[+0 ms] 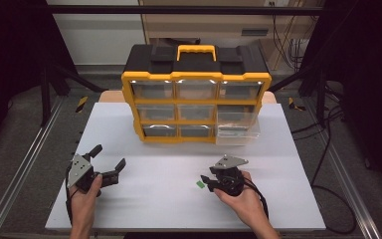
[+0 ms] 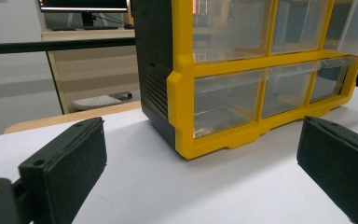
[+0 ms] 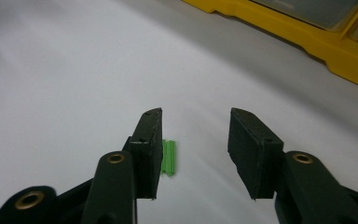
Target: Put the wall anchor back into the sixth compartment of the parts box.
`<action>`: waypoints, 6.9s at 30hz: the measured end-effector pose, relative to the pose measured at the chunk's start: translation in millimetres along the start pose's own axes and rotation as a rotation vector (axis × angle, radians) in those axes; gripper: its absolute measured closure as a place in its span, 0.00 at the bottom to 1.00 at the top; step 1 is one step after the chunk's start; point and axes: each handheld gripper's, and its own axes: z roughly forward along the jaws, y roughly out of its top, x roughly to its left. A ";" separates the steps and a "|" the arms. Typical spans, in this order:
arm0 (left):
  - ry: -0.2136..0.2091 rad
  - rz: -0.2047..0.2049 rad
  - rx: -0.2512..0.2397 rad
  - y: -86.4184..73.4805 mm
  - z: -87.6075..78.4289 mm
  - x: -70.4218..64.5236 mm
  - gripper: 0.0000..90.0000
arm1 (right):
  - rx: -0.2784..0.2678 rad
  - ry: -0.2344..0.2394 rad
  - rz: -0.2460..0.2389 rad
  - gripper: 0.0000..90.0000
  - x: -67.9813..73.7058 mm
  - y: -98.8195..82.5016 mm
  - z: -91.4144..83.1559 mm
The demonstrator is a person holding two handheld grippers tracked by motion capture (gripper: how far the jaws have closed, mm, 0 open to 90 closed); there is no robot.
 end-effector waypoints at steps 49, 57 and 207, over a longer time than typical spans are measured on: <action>-0.014 0.005 0.006 -0.1 2.8 -2.2 0.01 | 0.090 0.048 -0.027 0.92 7.0 -12.2 29.7; -0.016 0.006 0.006 -0.1 3.1 -2.7 0.01 | 0.091 0.041 -0.016 0.91 5.2 -11.8 30.8; 0.001 0.013 0.003 0.3 -0.5 -2.7 0.01 | -0.374 -0.191 0.029 0.05 -52.0 48.6 -132.1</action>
